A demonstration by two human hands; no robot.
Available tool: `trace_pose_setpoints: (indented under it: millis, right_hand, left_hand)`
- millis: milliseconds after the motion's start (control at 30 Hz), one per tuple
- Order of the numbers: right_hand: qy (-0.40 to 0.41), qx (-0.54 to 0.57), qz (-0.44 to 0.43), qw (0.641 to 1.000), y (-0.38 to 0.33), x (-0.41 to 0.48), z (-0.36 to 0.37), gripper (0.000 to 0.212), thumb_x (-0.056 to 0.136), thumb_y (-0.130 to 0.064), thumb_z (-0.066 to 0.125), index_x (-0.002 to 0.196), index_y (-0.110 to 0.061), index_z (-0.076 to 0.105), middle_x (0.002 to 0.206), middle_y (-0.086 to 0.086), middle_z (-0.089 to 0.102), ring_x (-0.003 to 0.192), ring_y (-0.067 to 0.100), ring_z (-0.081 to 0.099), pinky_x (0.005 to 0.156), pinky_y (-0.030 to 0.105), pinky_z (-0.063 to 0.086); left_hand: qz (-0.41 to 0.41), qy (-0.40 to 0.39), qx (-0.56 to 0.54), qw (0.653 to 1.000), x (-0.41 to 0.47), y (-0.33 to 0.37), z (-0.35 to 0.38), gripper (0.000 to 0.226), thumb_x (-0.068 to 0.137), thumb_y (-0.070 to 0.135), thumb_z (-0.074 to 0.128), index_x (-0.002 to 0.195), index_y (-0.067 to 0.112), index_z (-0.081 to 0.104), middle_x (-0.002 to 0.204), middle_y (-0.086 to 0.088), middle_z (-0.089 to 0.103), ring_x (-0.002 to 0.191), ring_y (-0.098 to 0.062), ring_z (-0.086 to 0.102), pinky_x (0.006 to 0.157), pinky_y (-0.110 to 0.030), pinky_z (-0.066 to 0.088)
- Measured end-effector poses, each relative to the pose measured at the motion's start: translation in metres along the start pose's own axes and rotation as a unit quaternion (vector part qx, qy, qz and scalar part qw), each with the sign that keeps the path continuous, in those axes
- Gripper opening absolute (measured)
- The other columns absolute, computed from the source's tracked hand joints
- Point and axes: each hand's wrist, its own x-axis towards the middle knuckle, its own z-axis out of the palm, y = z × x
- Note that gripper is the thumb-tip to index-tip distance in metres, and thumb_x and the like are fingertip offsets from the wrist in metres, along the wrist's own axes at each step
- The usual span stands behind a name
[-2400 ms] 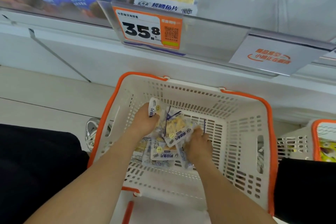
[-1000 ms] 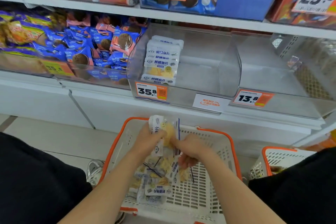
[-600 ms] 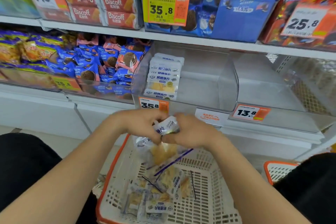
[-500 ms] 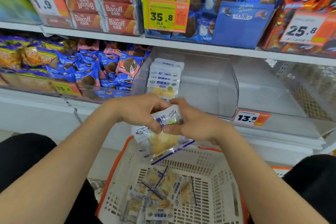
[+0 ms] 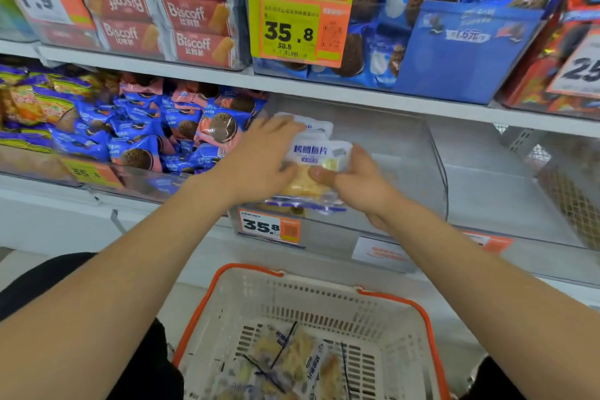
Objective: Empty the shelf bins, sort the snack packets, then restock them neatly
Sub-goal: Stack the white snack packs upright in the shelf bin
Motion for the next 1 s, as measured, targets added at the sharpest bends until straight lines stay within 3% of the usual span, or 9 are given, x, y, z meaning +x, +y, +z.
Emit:
trace_pose_setpoints:
  millis: [67,133,233,367,500,567,733,867,1000]
  right_hand:
    - [-0.068,0.01,0.057,0.996,0.011,0.009,0.009,0.034,0.091,-0.007,0.079,0.121,-0.015,0.067,0.111,0.001,0.078,0.095,0.01,0.076,0.075,0.02,0.06]
    - [-0.129,-0.042,0.081,0.987,0.016,0.013,0.016,0.03,0.09,-0.011,0.081,0.118,-0.019,0.071,0.098,-0.009,0.077,0.079,-0.002,0.073,0.061,0.012,0.055]
    - [-0.123,-0.225,0.105,0.961,0.019,0.026,0.025,0.043,0.074,-0.034,0.094,0.112,-0.027,0.075,0.096,-0.004,0.075,0.076,0.008,0.073,0.06,0.029,0.064]
    - [-0.104,-0.333,0.136,0.927,0.02,0.037,0.032,0.058,0.065,-0.038,0.093,0.114,-0.023,0.067,0.103,-0.001,0.07,0.086,0.015,0.072,0.062,0.036,0.066]
    - [-0.076,-0.293,0.126,0.945,0.023,0.038,0.037,0.055,0.062,-0.035,0.096,0.108,-0.024,0.067,0.101,-0.003,0.073,0.085,0.011,0.072,0.068,0.031,0.065]
    - [-0.024,-0.312,0.074,0.947,0.021,0.044,0.033,0.065,0.056,-0.041,0.098,0.108,-0.02,0.064,0.098,-0.005,0.072,0.085,0.012,0.071,0.069,0.03,0.062]
    - [0.066,-0.39,-0.106,0.912,0.022,0.058,0.027,0.099,0.064,-0.044,0.095,0.133,-0.021,0.027,0.106,0.01,0.062,0.086,0.034,0.066,0.068,0.046,0.058]
    - [0.027,-0.418,-0.104,0.902,0.022,0.069,0.026,0.126,0.063,-0.048,0.092,0.157,-0.043,0.008,0.12,0.014,0.044,0.091,0.038,0.057,0.08,0.045,0.056]
    - [-0.006,-0.412,-0.074,0.908,0.026,0.081,0.031,0.129,0.039,-0.068,0.084,0.146,-0.03,0.022,0.144,0.012,0.023,0.127,0.044,0.042,0.099,0.05,0.053]
  left_hand:
    - [0.004,-0.07,0.017,0.997,0.006,-0.008,0.008,0.068,0.087,0.03,0.062,0.15,0.011,0.047,0.145,-0.016,0.054,0.137,-0.036,0.047,0.114,-0.048,0.038]
    - [-0.008,-0.15,0.011,0.989,0.01,-0.014,0.015,0.065,0.088,0.028,0.075,0.145,0.013,0.049,0.136,-0.012,0.059,0.127,-0.031,0.054,0.107,-0.044,0.045]
    - [-0.024,-0.238,0.035,0.97,0.014,-0.02,0.023,0.057,0.084,0.041,0.081,0.13,0.02,0.054,0.123,-0.004,0.064,0.113,-0.025,0.063,0.095,-0.04,0.054]
    - [-0.043,-0.287,0.076,0.954,0.017,-0.018,0.031,0.046,0.088,0.013,0.073,0.131,0.015,0.055,0.127,-0.009,0.061,0.114,-0.027,0.06,0.098,-0.041,0.053]
    - [-0.061,-0.258,0.084,0.961,0.021,-0.019,0.029,0.048,0.083,0.009,0.074,0.127,0.018,0.056,0.125,-0.008,0.06,0.114,-0.029,0.061,0.095,-0.043,0.055]
    - [-0.055,-0.187,0.098,0.976,0.023,-0.019,0.031,0.055,0.083,0.016,0.079,0.129,0.015,0.05,0.129,-0.012,0.053,0.12,-0.032,0.055,0.097,-0.047,0.052]
    - [-0.053,-0.018,0.167,0.984,0.033,-0.007,0.046,0.075,0.076,0.01,0.084,0.137,0.004,0.041,0.139,-0.02,0.043,0.127,-0.04,0.048,0.099,-0.048,0.05]
    - [-0.07,-0.048,0.158,0.984,0.04,-0.011,0.053,0.11,0.076,0.024,0.089,0.158,0.002,0.019,0.161,-0.023,0.025,0.15,-0.042,0.03,0.12,-0.048,0.035]
    - [-0.107,-0.1,0.175,0.974,0.045,-0.016,0.057,0.127,0.081,0.035,0.086,0.163,0.001,-0.005,0.17,-0.026,-0.003,0.159,-0.04,0.007,0.123,-0.048,0.03]
